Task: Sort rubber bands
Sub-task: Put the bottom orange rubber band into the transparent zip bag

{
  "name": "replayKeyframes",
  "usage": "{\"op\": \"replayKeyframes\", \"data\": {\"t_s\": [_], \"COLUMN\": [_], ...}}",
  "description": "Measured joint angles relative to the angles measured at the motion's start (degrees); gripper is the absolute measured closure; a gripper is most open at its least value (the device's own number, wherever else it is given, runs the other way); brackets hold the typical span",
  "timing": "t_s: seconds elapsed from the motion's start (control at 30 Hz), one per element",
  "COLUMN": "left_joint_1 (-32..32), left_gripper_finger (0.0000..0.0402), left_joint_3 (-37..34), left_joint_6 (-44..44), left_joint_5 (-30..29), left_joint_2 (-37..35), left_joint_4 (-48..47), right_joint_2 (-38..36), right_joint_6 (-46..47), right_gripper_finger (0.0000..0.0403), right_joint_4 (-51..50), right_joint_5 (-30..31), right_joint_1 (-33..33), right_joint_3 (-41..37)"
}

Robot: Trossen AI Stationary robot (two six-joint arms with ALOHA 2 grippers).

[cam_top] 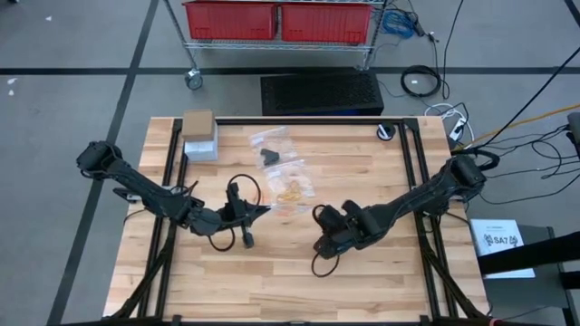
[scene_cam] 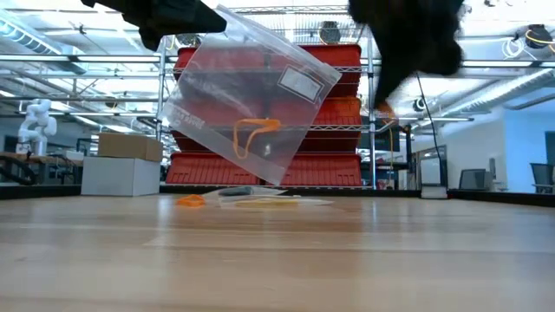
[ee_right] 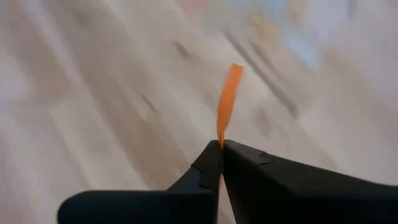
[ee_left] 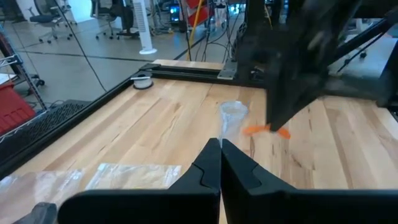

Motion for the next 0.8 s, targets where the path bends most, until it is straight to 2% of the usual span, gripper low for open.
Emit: {"op": "replayKeyframes", "data": {"t_s": [0.23, 0.33, 0.6, 0.8], "left_joint_1": [0.00, 0.01, 0.02, 0.57], "left_gripper_finger": [0.0401, 0.0401, 0.0401, 0.0401], "left_joint_3": [0.00, 0.00, 0.00, 0.00], "left_joint_6": [-0.16, -0.84, -1.44, -1.46], "left_joint_5": [0.01, 0.62, 1.50, 1.50], "left_joint_2": [0.00, 0.00, 0.00, 0.00], "left_joint_4": [-0.09, -0.08, -0.28, -0.31], "right_joint_2": [0.01, 0.01, 0.01, 0.42], "right_joint_6": [-20.57, -28.68, -44.19, -51.15], "right_gripper_finger": [0.0402, 0.0402, 0.0403, 0.0403], "right_joint_4": [0.16, 2.13, 5.15, 9.44], "right_joint_5": [9.64, 10.35, 4.64, -3.95], "right_joint_1": [0.01, -1.02, -5.99, -8.74], "right_joint_3": [10.74, 12.05, 12.10, 12.10]}}
